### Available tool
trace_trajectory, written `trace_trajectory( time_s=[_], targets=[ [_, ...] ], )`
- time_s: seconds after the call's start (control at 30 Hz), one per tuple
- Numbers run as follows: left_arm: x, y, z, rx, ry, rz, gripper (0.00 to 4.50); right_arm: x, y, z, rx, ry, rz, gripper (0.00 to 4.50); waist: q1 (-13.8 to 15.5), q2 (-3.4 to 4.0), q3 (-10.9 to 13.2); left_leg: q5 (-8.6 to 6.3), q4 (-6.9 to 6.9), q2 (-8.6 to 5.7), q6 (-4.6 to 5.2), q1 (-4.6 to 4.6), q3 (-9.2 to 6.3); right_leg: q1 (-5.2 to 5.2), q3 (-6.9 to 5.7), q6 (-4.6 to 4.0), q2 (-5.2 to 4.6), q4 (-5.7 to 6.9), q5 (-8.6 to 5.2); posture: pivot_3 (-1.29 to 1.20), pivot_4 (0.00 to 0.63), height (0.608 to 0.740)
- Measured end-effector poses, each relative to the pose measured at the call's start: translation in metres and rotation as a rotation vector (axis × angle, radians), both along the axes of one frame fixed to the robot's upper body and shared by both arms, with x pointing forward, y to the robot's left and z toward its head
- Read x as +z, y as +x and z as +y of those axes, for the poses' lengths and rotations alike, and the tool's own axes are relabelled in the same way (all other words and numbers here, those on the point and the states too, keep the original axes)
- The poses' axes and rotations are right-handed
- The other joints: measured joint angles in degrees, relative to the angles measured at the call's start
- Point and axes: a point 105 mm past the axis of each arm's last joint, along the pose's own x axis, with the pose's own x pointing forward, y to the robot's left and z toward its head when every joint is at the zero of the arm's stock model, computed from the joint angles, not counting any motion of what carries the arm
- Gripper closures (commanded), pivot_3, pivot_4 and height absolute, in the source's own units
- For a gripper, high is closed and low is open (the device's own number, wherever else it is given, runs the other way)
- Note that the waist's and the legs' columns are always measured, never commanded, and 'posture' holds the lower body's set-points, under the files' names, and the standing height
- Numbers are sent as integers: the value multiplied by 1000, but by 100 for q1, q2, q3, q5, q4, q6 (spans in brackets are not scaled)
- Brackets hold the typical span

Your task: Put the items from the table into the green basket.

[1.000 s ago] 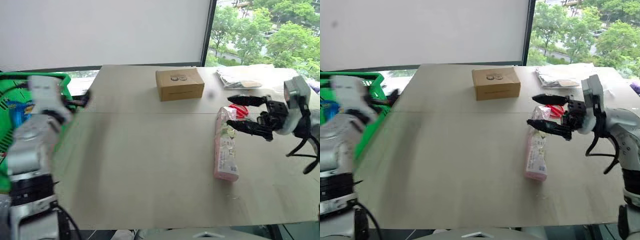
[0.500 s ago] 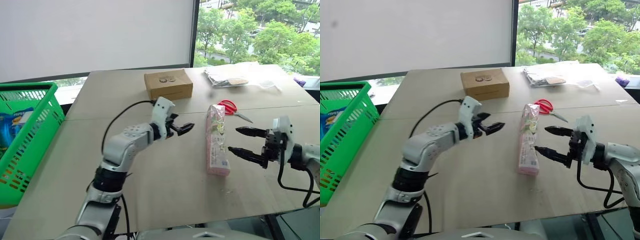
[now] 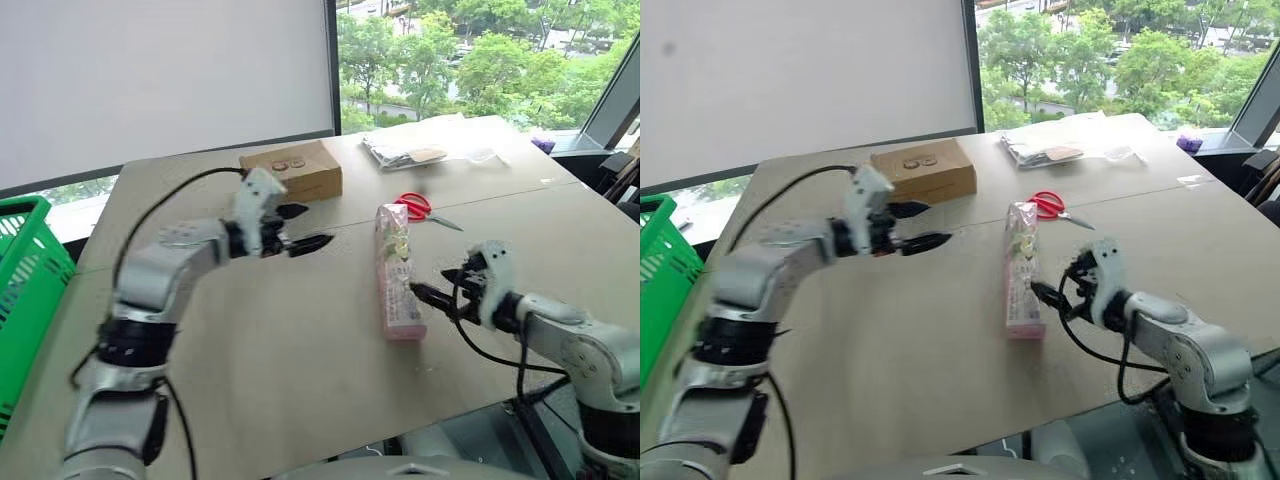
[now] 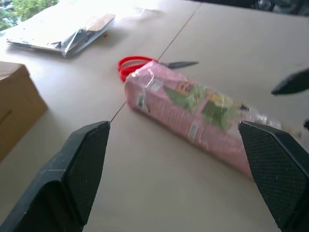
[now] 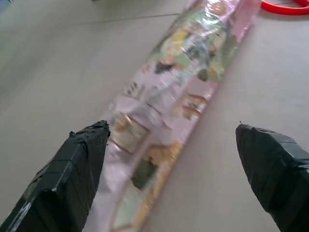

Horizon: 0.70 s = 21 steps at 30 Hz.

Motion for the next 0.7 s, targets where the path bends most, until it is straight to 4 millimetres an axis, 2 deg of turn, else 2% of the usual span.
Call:
trace_trajectory(
  time_s=[0.07,0.13,0.2,0.27,0.33,0.43,0.47,0.5,0.67,0.7],
  targets=[
    [-1,-14,28,7,49,26,50,9,5,11,4,71,31,0,25,4,4,0,0,0,0,-6,-2,-2,-3,6,-2,-5,2,-40,0,740],
    [0,-23,38,5,59,35,50,12,8,16,13,79,59,0,69,6,7,-1,0,-5,2,-10,-1,-2,-5,11,-11,-10,1,-9,0,740],
    [1,-33,40,-21,73,40,50,7,10,17,14,39,125,0,157,6,8,-3,-1,-9,5,-12,0,-1,-7,8,-18,-18,4,18,0,740],
    [1,-41,40,-29,77,42,50,-14,16,14,-33,-61,244,0,225,5,8,-3,-2,-12,5,-15,-4,-2,-11,5,-22,-18,5,46,0,740],
    [1,-43,39,-27,77,36,50,-24,16,14,-45,-101,295,0,282,7,9,-3,-5,-11,5,-13,-3,-2,-12,5,-21,-17,5,74,0,740],
    [8,-46,40,-2,72,9,50,-27,21,18,-45,-166,306,0,316,7,9,-3,-7,-7,5,-8,-4,-2,-13,6,-15,-12,5,94,0,740],
    [10,-47,40,2,70,4,0,-27,22,19,-43,-171,307,501,323,7,9,-3,-7,-6,5,-7,-4,-2,-13,7,-14,-12,4,94,0,740],
    [11,-49,41,10,65,1,0,-27,23,19,-43,-180,309,745,321,8,9,-3,-7,-6,5,-6,-2,-2,-12,11,-13,-11,2,102,0,740],
    [9,-51,42,31,60,-1,0,-24,26,18,-24,-192,292,3017,337,6,8,-2,-7,-4,5,-4,-3,-1,-13,23,-9,-9,-5,108,0,740],
    [11,-49,42,42,46,-15,0,-24,27,19,-20,-184,288,3279,346,7,9,-2,-7,-4,5,-3,-3,-1,-13,23,-9,-8,-5,105,0,740]
  ],
)
